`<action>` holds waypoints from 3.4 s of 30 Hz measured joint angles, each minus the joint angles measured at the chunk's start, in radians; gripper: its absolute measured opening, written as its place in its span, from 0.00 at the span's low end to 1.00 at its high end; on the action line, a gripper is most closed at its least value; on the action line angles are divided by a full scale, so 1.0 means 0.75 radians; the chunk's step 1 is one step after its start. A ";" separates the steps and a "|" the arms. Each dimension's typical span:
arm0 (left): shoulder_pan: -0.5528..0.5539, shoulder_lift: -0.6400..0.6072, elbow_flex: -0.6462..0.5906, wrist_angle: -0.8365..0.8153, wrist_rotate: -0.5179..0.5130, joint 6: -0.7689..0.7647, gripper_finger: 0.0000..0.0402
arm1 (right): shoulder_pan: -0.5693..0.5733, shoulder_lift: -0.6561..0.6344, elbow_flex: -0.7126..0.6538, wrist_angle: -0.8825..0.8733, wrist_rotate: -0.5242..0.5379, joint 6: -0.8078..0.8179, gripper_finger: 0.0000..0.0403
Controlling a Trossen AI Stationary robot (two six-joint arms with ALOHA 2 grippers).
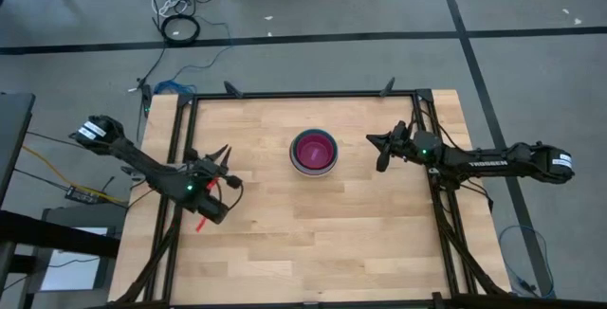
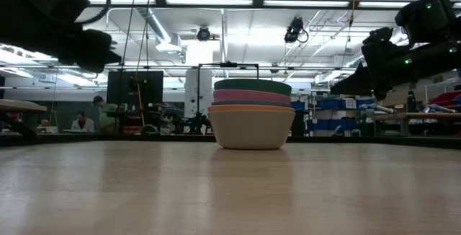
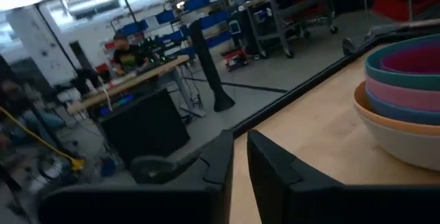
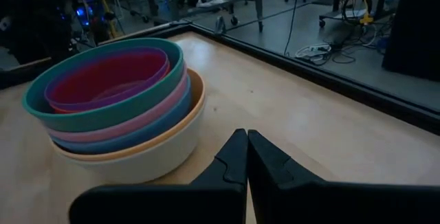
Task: Nest bowls inside each other
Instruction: Return to Home Position
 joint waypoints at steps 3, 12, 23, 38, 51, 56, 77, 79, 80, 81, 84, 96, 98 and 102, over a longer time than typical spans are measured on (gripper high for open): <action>-0.012 -0.003 0.085 0.038 -0.003 0.222 0.08 | 0.000 0.000 0.000 0.000 0.001 0.000 0.00; -0.058 -0.212 0.379 -0.165 -0.008 0.562 0.03 | 0.000 0.000 0.002 0.007 -0.008 0.000 0.00; -0.213 -0.824 0.273 -0.412 -0.004 0.151 0.03 | 0.000 0.000 0.002 0.010 -0.013 0.000 0.00; -0.046 -1.059 -0.267 1.058 0.166 1.173 0.03 | 0.000 0.000 0.003 0.010 -0.012 0.000 0.00; 0.344 -1.058 -0.496 1.653 1.038 1.705 0.03 | 0.000 0.000 0.003 0.010 -0.012 0.000 0.00; 0.466 -1.058 -0.546 1.750 1.158 1.724 0.03 | 0.000 0.000 0.003 0.010 -0.012 0.000 0.00; 0.634 -1.058 -0.605 1.554 1.265 1.377 0.03 | 0.000 0.000 0.003 0.010 -0.012 0.000 0.00; 0.634 -1.058 -0.605 1.548 1.265 1.113 0.03 | 0.000 -0.001 0.003 0.010 -0.012 0.000 0.00; 0.634 -1.059 -0.605 1.548 1.266 1.001 0.03 | -0.001 -0.001 0.003 0.010 -0.012 0.000 0.00; 0.634 -1.061 -0.605 1.550 1.266 0.910 0.03 | -0.001 0.000 0.003 0.010 -0.012 0.000 0.00; 0.637 -1.084 -0.605 1.537 1.266 0.780 0.03 | 0.000 0.000 0.003 0.010 -0.012 0.000 0.00; 0.638 -1.352 -0.606 1.166 1.385 1.341 0.03 | -0.001 0.000 0.004 0.010 -0.012 0.000 0.00; 0.645 -1.424 -0.606 1.097 1.403 1.436 0.03 | -0.001 0.000 0.004 0.010 -0.012 0.000 0.00; 0.653 -1.478 -0.606 1.092 1.417 1.503 0.03 | -0.001 0.000 0.004 0.009 -0.012 0.000 0.00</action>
